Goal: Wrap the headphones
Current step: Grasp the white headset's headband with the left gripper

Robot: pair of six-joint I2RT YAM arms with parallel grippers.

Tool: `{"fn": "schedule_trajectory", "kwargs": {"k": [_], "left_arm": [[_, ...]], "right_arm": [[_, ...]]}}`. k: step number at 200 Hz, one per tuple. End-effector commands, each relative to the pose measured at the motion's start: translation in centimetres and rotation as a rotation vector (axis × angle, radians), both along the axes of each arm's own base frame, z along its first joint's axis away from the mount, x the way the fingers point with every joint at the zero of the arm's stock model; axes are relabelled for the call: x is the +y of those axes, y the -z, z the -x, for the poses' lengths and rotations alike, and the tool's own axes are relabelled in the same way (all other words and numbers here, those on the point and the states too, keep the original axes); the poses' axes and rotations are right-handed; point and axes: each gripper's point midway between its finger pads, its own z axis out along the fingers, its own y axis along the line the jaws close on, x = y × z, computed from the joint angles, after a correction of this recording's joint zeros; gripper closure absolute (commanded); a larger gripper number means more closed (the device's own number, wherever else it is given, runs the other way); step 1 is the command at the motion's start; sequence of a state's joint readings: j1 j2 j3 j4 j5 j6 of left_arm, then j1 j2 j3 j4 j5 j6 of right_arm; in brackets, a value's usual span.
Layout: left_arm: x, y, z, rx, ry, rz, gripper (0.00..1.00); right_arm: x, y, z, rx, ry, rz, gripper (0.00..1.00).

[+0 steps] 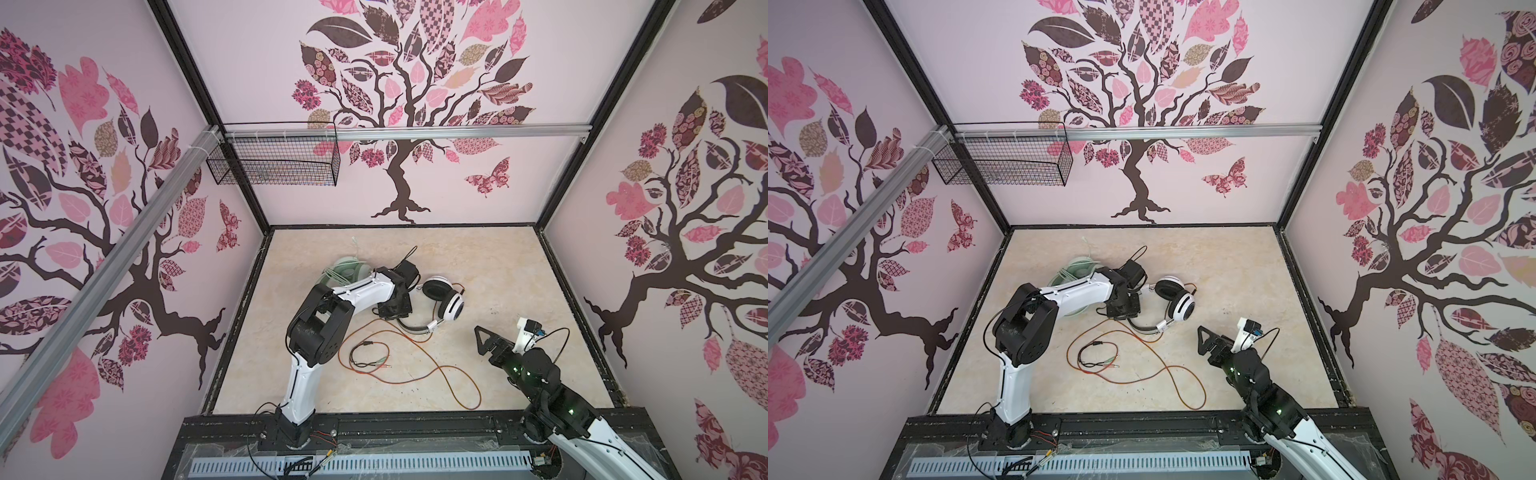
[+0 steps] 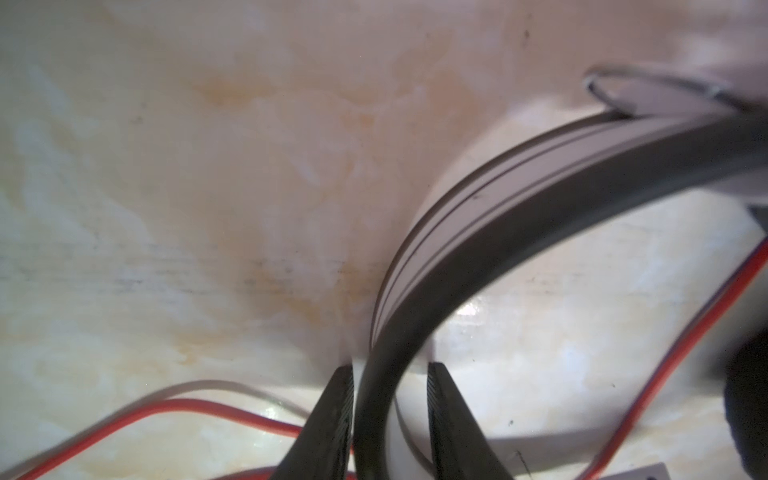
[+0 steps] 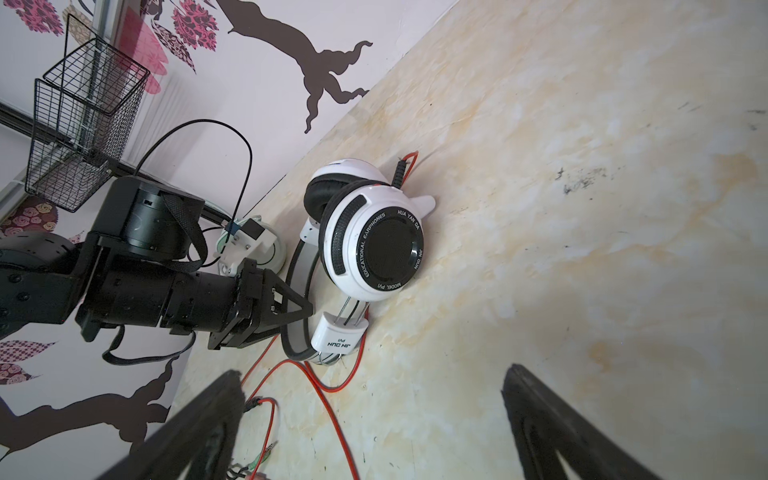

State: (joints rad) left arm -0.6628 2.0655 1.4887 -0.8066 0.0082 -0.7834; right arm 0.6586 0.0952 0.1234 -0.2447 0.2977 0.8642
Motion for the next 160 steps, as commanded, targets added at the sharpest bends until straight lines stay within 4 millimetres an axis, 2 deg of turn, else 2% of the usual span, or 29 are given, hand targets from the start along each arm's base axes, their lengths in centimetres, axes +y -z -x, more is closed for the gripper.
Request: {"fn": "schedule_trajectory", "kwargs": {"k": [1, 62, 96, 133, 137, 144, 160], "left_arm": [[0.3, 0.9, 0.4, 0.026, 0.005, -0.030, 0.73], [1.1, 2.9, 1.4, 0.095, 0.070, -0.095, 0.72], [1.3, 3.4, 1.7, 0.110, 0.075, -0.107, 0.82], [1.3, 3.3, 1.6, 0.113, 0.082, -0.110, 0.84], [1.2, 3.4, 1.6, 0.114, 0.086, -0.110, 0.86], [1.2, 3.3, 1.5, 0.114, 0.087, -0.113, 1.00], [1.3, 3.3, 1.3, 0.112, 0.087, -0.124, 1.00]], "right_arm": [[-0.6, -0.1, 0.0, -0.002, 0.027, 0.000, 0.00], [-0.8, -0.2, 0.2, -0.009, 0.034, -0.008, 0.00], [-1.1, -0.3, 0.3, -0.014, 0.041, -0.012, 0.00], [-1.2, -0.4, 0.4, -0.014, 0.045, -0.010, 0.00], [-1.2, -0.4, 0.4, -0.015, 0.045, -0.010, 0.00], [-1.2, -0.4, 0.4, -0.013, 0.045, -0.011, 0.00], [-1.3, -0.4, 0.4, -0.010, 0.050, -0.009, 0.00]]}}
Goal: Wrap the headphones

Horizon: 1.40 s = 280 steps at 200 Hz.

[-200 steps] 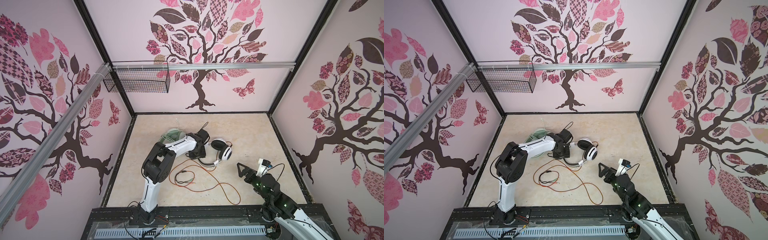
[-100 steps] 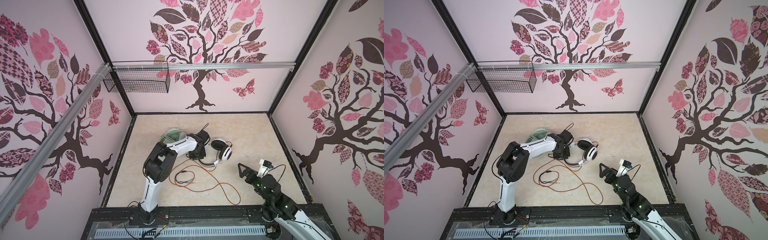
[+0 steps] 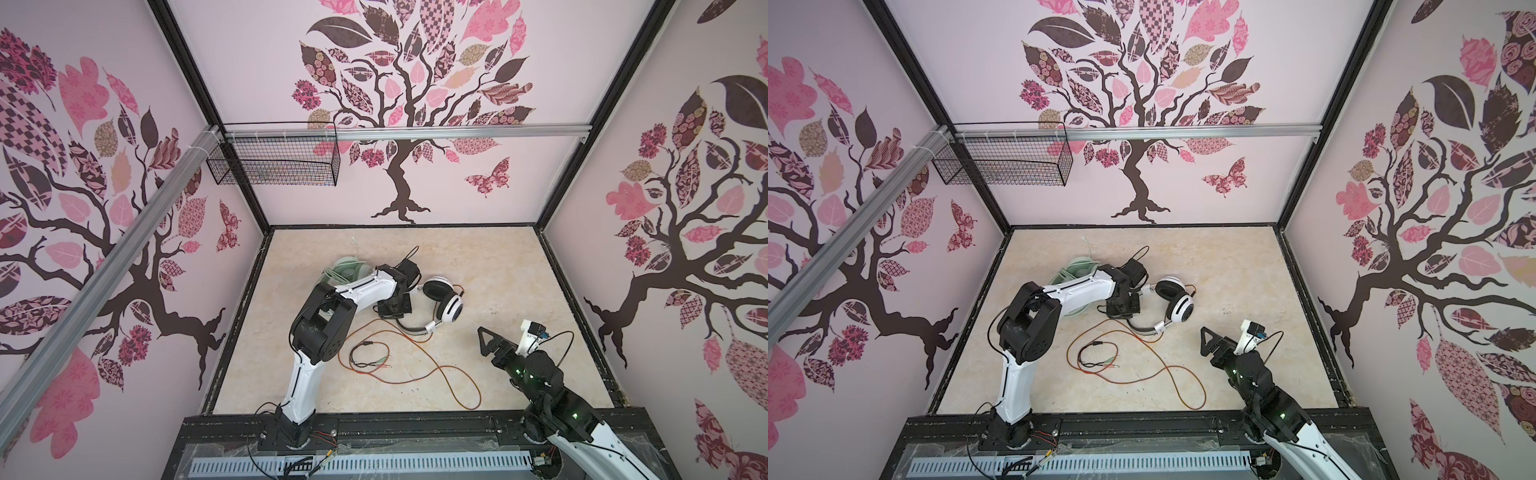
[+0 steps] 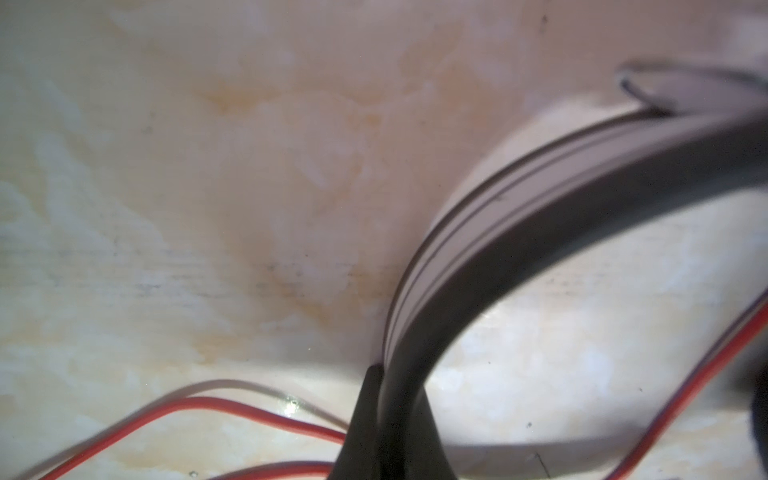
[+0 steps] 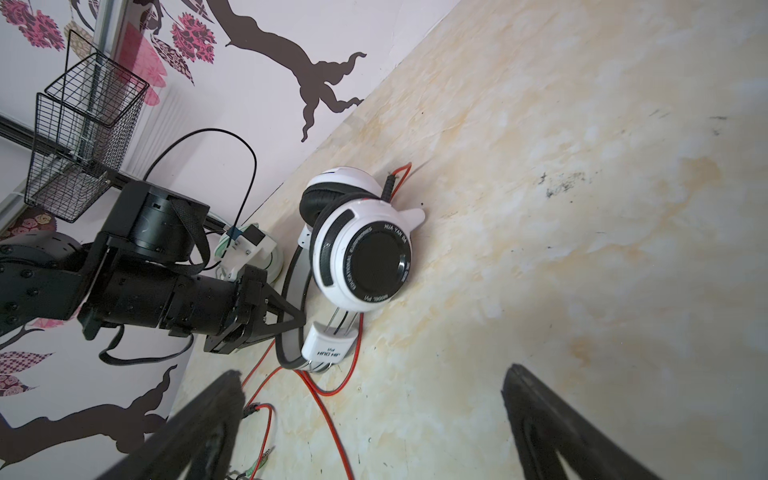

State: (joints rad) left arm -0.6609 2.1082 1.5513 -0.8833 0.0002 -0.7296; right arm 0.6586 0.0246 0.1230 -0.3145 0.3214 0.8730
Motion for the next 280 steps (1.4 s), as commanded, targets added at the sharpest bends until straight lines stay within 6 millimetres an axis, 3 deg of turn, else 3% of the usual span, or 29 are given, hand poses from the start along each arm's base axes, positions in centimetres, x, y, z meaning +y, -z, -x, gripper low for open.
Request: {"fn": "schedule_trajectory", "kwargs": {"k": [1, 37, 60, 87, 133, 169, 213, 243, 280], "left_arm": [[1.0, 3.0, 1.3, 0.076, 0.038, -0.078, 1.00], [0.7, 2.4, 0.9, 0.067, 0.051, -0.073, 1.00], [0.4, 0.9, 0.3, 0.039, 0.064, -0.055, 1.00], [0.3, -2.9, -0.9, -0.041, 0.099, -0.050, 1.00], [2.6, -11.6, -1.5, -0.225, 0.105, -0.075, 1.00], [3.8, -16.0, 0.4, -0.279, 0.128, 0.036, 1.00], [8.2, -18.3, 3.4, -0.324, 0.065, 0.123, 1.00], [11.0, -18.6, 6.1, -0.341, 0.048, 0.123, 1.00], [12.8, -17.8, 9.8, -0.328, 0.063, 0.131, 1.00]], "right_arm": [[-0.5, -0.5, 0.0, -0.009, 0.025, -0.006, 0.00], [-1.0, -0.3, 0.1, 0.007, 0.052, -0.004, 0.00], [-1.0, -0.3, 0.1, 0.005, 0.048, -0.004, 0.00], [-1.5, -0.3, 0.1, 0.015, 0.075, 0.004, 0.00], [-1.8, 0.1, 0.1, 0.026, 0.093, 0.001, 0.00], [-1.6, 0.3, 0.0, 0.024, 0.091, -0.006, 0.01], [-1.3, 0.3, -0.1, 0.021, 0.078, -0.017, 0.01], [-0.8, 0.2, -0.2, 0.007, 0.053, -0.027, 0.00], [0.5, -0.4, -0.3, -0.028, -0.014, -0.029, 0.01]]}}
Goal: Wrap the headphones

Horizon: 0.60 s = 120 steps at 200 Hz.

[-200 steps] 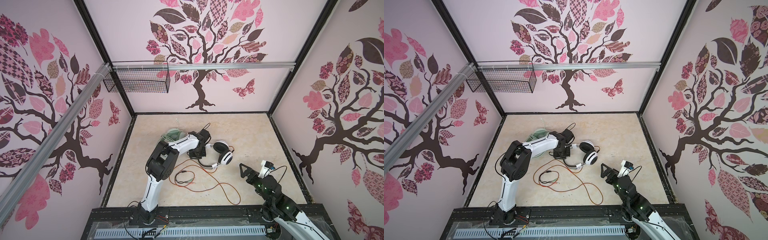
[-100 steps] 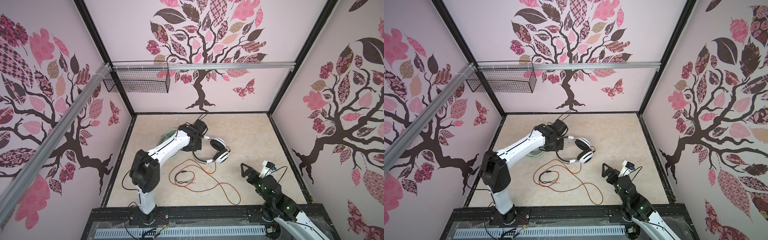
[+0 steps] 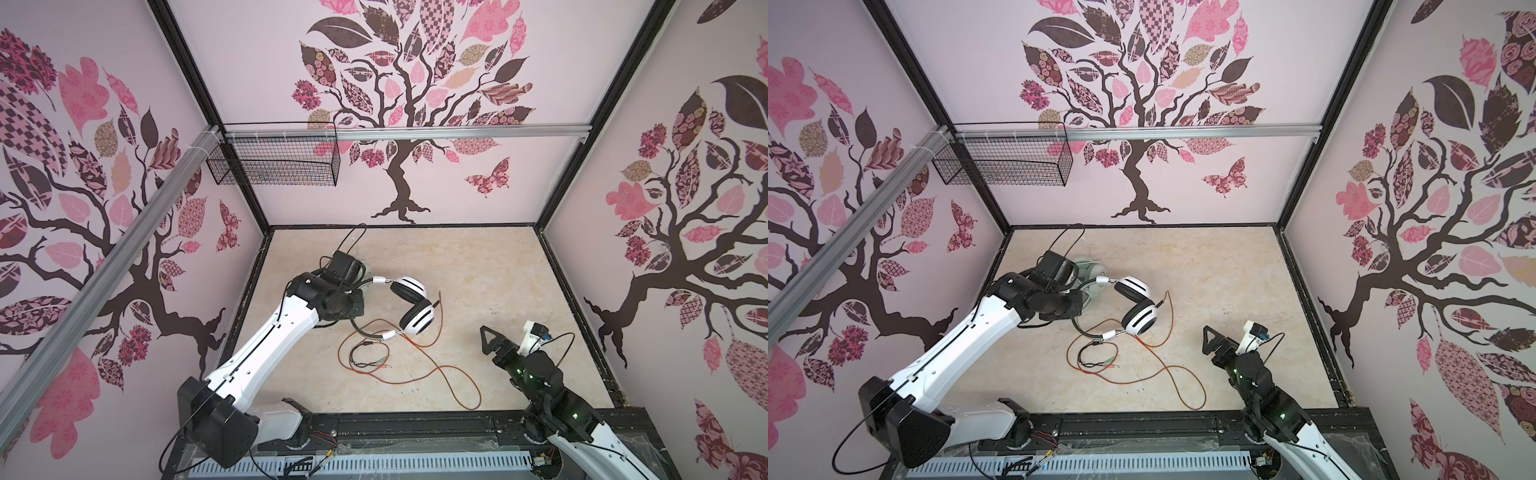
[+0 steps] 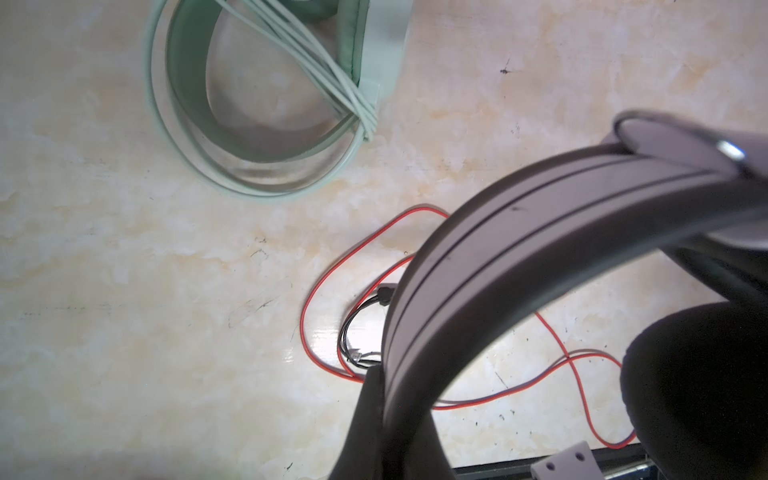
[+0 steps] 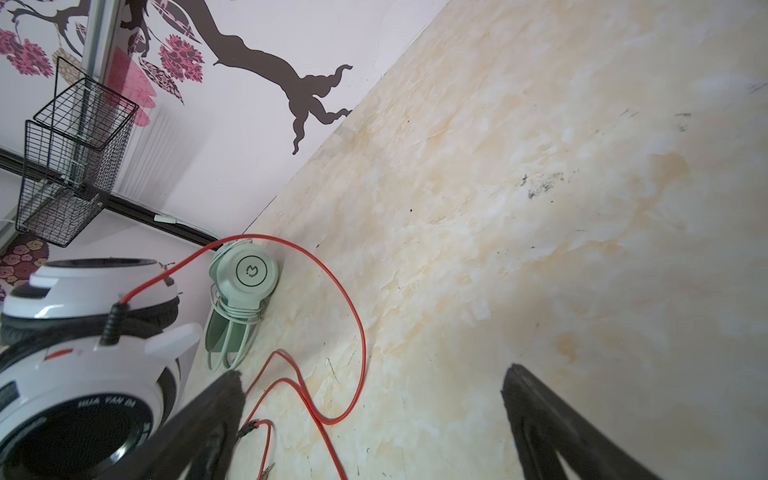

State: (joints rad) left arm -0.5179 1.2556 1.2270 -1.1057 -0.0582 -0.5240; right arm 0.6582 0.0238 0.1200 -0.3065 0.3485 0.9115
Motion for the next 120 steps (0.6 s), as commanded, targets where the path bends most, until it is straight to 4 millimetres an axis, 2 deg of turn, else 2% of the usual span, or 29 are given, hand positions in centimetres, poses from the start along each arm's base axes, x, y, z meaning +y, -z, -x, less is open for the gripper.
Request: {"fn": "schedule_trajectory", "kwargs": {"k": [1, 29, 64, 92, 120], "left_arm": [[0.0, 0.0, 1.7, -0.015, 0.034, 0.056, 1.00], [0.0, 0.4, 4.5, 0.001, 0.099, 0.110, 1.00], [1.1, 1.3, 6.5, 0.047, 0.088, 0.096, 1.00], [1.4, 2.2, 6.9, 0.100, 0.016, 0.094, 1.00], [0.6, 2.5, 6.8, 0.110, 0.090, 0.102, 1.00]], "right_arm": [[0.9, -0.3, -0.1, -0.032, -0.053, 0.003, 0.00], [2.6, -0.8, -0.1, -0.053, -0.138, 0.016, 0.01], [6.0, -1.8, -0.1, -0.079, -0.317, 0.049, 0.01], [10.0, -4.7, 0.5, -0.115, -0.560, 0.159, 0.01], [11.8, -6.8, 0.2, -0.069, -0.692, 0.321, 0.02]]}}
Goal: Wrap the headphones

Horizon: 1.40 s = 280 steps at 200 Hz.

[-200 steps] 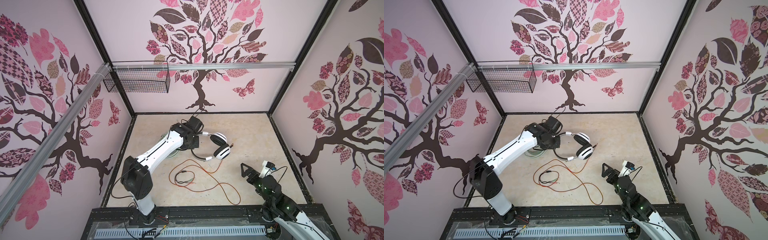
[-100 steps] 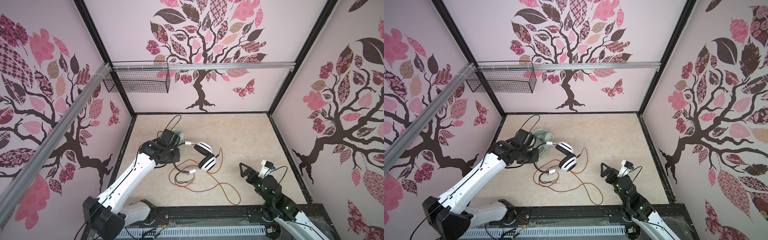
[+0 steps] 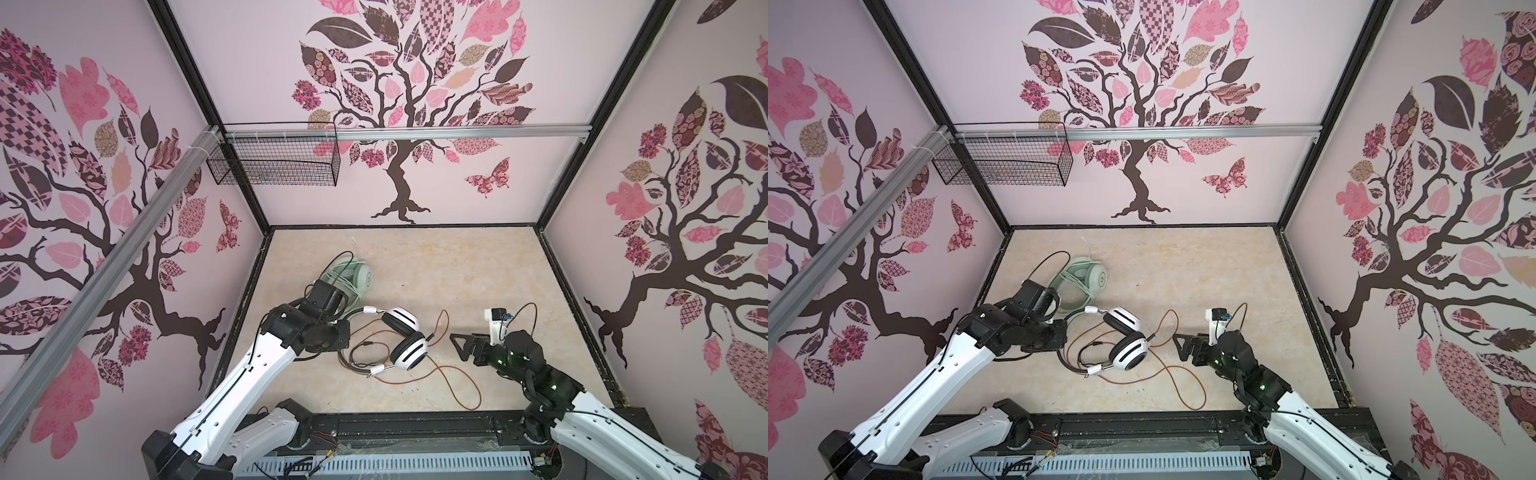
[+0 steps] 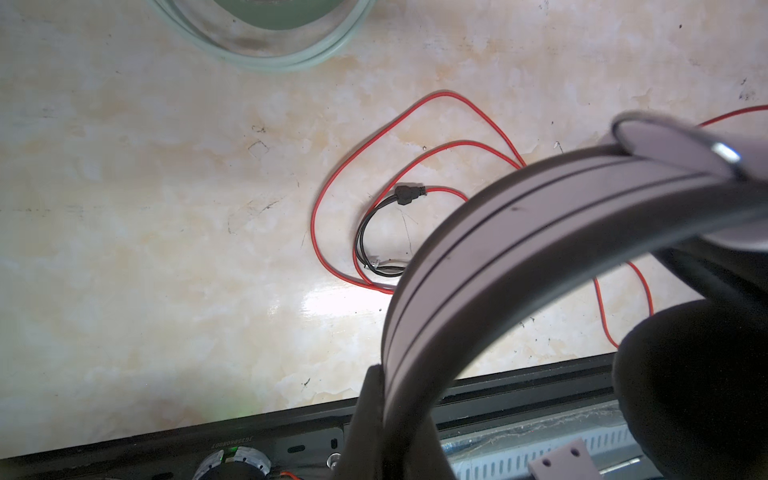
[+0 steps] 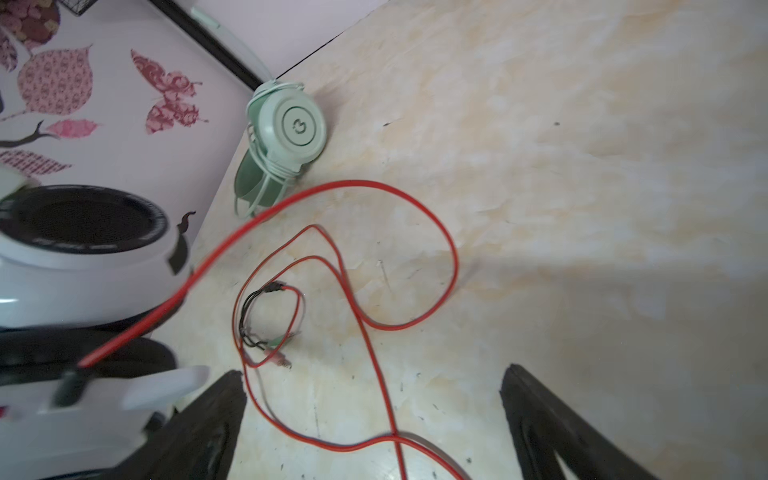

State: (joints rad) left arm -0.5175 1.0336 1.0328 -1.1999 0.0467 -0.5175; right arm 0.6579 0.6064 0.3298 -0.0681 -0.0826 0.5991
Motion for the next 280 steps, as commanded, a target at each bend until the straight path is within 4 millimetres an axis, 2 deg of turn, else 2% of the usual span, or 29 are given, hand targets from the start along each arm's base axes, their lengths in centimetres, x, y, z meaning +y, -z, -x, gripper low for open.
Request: {"fn": "schedule_trajectory", "kwargs": {"k": [1, 24, 40, 58, 70, 91, 106, 137, 161, 205, 280], "left_arm": [[-1.3, 0.1, -0.1, 0.007, 0.044, 0.054, 1.00], [-2.2, 0.3, -0.3, 0.008, 0.100, 0.079, 1.00], [-3.2, 0.9, 0.2, 0.059, 0.150, 0.108, 1.00], [-3.8, 1.2, 0.6, 0.092, 0.181, 0.115, 1.00], [-4.0, 1.3, 0.7, 0.097, 0.190, 0.111, 1.00], [-4.1, 1.2, 0.9, 0.071, 0.213, 0.061, 1.00], [-3.7, 1.1, 1.1, 0.058, 0.224, 0.000, 1.00], [-3.7, 0.7, 1.7, 0.064, 0.242, -0.014, 1.00], [-3.9, 0.5, 1.9, 0.057, 0.253, -0.006, 1.00], [-4.1, 0.3, 2.2, 0.046, 0.266, 0.011, 1.00], [-4.7, 0.2, 2.7, 0.051, 0.293, 0.032, 1.00]], "right_arm": [[2.4, -5.1, 0.4, -0.122, -0.201, 0.073, 0.02], [3.5, -8.3, 0.9, -0.180, -0.301, 0.102, 0.02], [5.0, -9.6, 1.7, -0.168, -0.411, 0.097, 0.03], [5.7, -9.3, 1.0, -0.092, -0.429, 0.145, 0.06], [5.9, -9.4, 1.0, -0.090, -0.452, 0.185, 0.03], [7.0, -9.5, 3.2, -0.206, -0.612, 0.297, 0.00], [7.3, -9.0, 4.3, -0.253, -0.665, 0.384, 0.00], [8.3, -9.8, 5.9, -0.210, -0.757, 0.325, 0.00], [8.8, -9.0, 5.9, -0.163, -0.773, 0.324, 0.01], [10.3, -5.8, 6.5, -0.074, -0.820, 0.431, 0.00], [11.6, -3.3, 4.6, 0.008, -0.754, 0.521, 0.00]]}}
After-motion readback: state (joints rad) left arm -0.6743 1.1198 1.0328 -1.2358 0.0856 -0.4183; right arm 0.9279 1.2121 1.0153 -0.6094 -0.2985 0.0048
